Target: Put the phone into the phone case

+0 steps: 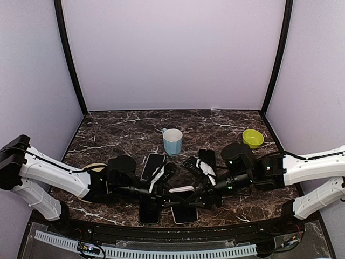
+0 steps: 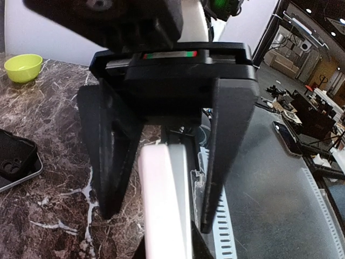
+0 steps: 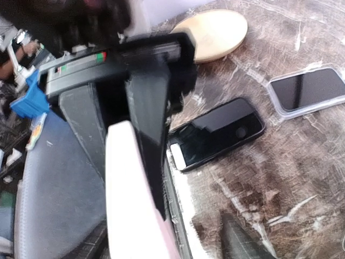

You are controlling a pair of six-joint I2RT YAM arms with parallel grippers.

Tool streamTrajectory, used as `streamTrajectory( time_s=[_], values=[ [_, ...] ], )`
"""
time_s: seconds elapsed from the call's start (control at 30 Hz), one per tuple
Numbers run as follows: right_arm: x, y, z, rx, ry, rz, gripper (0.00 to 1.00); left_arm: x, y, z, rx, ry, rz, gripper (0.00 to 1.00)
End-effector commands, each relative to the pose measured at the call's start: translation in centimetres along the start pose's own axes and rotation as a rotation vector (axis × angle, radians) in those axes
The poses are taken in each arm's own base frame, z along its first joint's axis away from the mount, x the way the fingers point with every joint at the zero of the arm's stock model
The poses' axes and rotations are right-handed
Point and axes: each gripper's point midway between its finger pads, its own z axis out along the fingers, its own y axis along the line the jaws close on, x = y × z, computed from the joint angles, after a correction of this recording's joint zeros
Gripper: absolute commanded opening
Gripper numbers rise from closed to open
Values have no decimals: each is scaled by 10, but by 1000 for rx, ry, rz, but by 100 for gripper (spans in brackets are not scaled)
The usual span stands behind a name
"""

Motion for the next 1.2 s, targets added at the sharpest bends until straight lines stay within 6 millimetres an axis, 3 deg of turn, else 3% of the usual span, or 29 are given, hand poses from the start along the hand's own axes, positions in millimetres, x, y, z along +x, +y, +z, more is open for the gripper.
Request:
streamTrajectory(
  time_s=[0.0, 0.17, 0.37, 0.43, 0.47, 0.53, 0.6, 0.67, 0.73, 0.83, 0.87, 0.9, 1.0, 1.17],
  values=[
    [-29, 27, -5, -128, -79, -59, 42, -25, -23, -16, 88, -110, 153, 0],
    [-40, 38, -13, -177, -137, -58, 0, -26, -29, -20, 107, -114, 165, 0],
    [-43, 44, -13, -203, -121, -64, 0, -32, -32, -20, 118, -120, 152, 0],
    [-50, 48, -20, -212, -151, -77, 0, -33, -24, -20, 70, -120, 116, 25],
    [-56, 51, -24, -220, -169, -84, 0, -28, -19, -20, 45, -104, 82, 47],
    [-66, 56, -32, -230, -201, -100, 0, -22, -13, -23, 10, -93, 51, 66],
    [-77, 52, -36, -203, -233, -91, 0, -16, -8, -25, -16, -85, 26, 76],
    [-82, 32, -35, -136, -241, -38, 0, -10, 4, -28, -89, -70, -11, 80],
    [-78, -8, -25, -45, -204, 88, 0, -8, 21, -40, -207, -78, -40, 84],
    [-69, -62, -14, -17, -150, 277, 0, 11, 65, -68, -497, -46, -124, 92],
    [-69, -73, -9, -21, -143, 311, 0, 8, 74, -80, -572, -67, -133, 93],
    [-67, -83, -3, -17, -124, 337, 0, 19, 82, -87, -621, -33, -167, 94],
    [-59, -111, 17, -25, -48, 393, 0, 22, 89, -103, -690, -33, -205, 95],
    [-32, -155, 40, 7, 98, 483, 0, 29, 90, -110, -710, -27, -252, 94]
  ],
)
